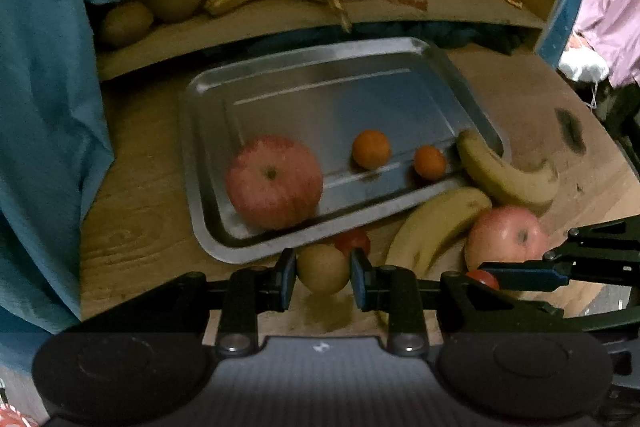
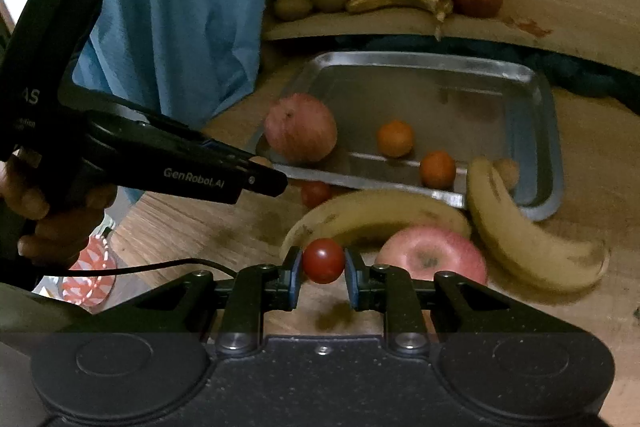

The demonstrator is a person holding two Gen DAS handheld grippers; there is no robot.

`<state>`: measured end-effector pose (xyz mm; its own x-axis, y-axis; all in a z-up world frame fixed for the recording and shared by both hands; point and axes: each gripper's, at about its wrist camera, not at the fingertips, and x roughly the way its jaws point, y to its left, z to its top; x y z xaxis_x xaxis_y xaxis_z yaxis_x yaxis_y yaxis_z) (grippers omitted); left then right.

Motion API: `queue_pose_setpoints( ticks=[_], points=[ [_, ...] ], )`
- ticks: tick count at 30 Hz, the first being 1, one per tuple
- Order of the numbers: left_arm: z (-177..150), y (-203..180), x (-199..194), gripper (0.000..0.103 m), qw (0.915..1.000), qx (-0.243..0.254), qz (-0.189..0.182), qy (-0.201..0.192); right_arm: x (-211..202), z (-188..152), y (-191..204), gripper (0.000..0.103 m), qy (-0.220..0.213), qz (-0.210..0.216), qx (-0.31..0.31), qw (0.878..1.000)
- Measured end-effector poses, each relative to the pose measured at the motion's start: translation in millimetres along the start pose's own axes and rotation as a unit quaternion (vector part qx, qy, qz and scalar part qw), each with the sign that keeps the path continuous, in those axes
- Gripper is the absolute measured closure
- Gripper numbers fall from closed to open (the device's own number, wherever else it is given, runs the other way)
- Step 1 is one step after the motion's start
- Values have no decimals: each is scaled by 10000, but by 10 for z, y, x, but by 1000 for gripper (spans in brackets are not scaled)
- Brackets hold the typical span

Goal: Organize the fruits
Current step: 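Carry the kiwi with the left gripper while the right carries the tomato over the tray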

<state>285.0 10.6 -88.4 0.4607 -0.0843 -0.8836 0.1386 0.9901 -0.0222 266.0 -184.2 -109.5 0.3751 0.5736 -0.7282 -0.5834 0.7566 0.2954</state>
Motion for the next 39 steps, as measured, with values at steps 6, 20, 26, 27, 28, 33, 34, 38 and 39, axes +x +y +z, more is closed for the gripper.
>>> queue_pose_setpoints(
  ticks=[6,20,26,27,28,33,34,38,39],
  points=[
    [121,-49,-19,71,9997,-210,30,-111,-73,157,-137,79,-93,74,-218,9997],
    [494,-413,257,71,9991,-262,-116,-305,-140,456,-678,79,-152,-135,-495,9986],
    [558,-416,413,71,9989,-445,76,-151,-23,589,-865,79,-122,-84,-673,9976],
    [558,-405,425,71,9987,-479,99,-145,-4,611,-880,79,-114,-60,-705,9974],
    [562,-395,444,71,9984,-528,120,-130,17,631,-898,79,-102,-31,-727,9973],
    [567,-375,519,71,9973,-696,210,-61,131,733,-977,79,-40,55,-781,9969],
    [567,-370,533,71,9971,-724,221,-47,151,746,-988,79,-41,60,-789,9969],
    [564,-353,601,71,9963,-818,261,19,257,779,-1039,79,27,-6,-841,9965],
    [565,-350,610,71,9962,-831,263,33,276,780,-1055,79,51,-10,-840,9965]
  ],
)
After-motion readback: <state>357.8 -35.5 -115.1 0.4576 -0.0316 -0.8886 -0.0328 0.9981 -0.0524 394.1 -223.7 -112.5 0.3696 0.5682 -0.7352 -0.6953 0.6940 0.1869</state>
